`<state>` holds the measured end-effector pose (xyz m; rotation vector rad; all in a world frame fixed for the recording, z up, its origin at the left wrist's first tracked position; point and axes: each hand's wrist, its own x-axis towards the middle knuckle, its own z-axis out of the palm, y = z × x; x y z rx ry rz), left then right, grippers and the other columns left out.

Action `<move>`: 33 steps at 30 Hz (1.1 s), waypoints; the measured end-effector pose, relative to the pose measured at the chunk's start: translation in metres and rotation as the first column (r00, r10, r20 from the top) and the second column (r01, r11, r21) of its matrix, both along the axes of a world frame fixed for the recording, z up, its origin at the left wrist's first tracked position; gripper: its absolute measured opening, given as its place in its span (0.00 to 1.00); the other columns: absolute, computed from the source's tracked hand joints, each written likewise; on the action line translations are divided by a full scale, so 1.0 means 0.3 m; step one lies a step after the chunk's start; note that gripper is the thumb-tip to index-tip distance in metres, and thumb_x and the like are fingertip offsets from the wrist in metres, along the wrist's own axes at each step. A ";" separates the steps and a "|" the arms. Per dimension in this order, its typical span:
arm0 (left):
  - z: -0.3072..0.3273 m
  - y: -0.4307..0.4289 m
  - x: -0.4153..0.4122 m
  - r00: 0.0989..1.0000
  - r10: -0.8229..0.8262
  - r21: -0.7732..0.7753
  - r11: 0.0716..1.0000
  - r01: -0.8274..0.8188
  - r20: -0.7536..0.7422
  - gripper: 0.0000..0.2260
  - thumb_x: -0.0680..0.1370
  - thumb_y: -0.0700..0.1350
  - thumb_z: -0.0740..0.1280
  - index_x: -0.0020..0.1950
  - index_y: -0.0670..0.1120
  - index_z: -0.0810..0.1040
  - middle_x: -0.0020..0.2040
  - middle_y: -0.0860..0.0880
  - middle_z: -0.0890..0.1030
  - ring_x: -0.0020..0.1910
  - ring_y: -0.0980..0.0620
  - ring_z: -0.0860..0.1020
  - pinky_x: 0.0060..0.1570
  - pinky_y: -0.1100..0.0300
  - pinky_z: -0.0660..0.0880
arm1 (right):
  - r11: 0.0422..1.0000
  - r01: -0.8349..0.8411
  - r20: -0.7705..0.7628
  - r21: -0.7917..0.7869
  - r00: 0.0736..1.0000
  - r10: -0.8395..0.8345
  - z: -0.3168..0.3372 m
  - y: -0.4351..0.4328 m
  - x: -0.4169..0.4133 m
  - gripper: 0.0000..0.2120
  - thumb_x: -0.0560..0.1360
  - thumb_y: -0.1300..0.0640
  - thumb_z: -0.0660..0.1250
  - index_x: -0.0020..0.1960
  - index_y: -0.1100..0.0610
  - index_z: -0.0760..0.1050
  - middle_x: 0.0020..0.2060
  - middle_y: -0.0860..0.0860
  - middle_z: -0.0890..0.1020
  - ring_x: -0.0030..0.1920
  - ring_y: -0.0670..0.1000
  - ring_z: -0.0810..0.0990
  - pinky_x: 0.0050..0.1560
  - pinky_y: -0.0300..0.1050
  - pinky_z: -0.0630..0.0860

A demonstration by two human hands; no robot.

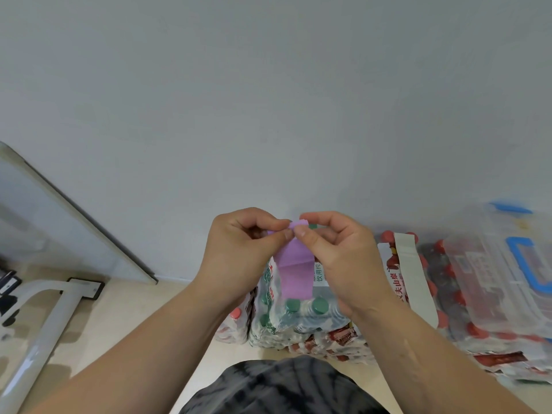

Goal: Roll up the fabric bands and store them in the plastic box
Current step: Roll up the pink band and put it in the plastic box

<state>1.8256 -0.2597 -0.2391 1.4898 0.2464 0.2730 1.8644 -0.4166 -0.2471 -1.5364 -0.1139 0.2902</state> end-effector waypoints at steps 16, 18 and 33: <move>0.000 -0.004 0.007 0.991 -0.119 -0.210 0.972 0.104 -0.061 0.05 0.72 0.39 0.76 0.47 0.42 0.86 0.42 0.40 0.87 0.40 0.48 0.86 0.39 0.60 0.81 | 0.991 0.107 0.122 0.075 0.986 -0.116 0.036 0.007 -0.009 0.12 0.75 0.61 0.75 0.44 0.43 0.87 0.44 0.47 0.88 0.45 0.45 0.87 0.45 0.36 0.80; -0.002 -0.004 0.011 0.994 -0.093 -0.173 0.982 0.081 -0.062 0.03 0.73 0.37 0.76 0.45 0.43 0.87 0.41 0.40 0.86 0.39 0.49 0.85 0.39 0.61 0.80 | 0.991 0.104 0.114 0.082 0.987 -0.113 0.038 0.003 -0.012 0.11 0.75 0.61 0.75 0.45 0.45 0.87 0.44 0.48 0.89 0.46 0.46 0.87 0.46 0.37 0.81; 0.003 -0.016 0.001 0.996 -0.062 -0.162 0.985 0.050 -0.067 0.05 0.75 0.36 0.75 0.48 0.44 0.87 0.42 0.41 0.87 0.40 0.48 0.85 0.40 0.58 0.82 | 0.987 0.130 0.093 0.099 0.986 -0.139 0.034 -0.012 -0.021 0.06 0.72 0.54 0.75 0.47 0.44 0.85 0.43 0.51 0.89 0.46 0.50 0.88 0.45 0.39 0.81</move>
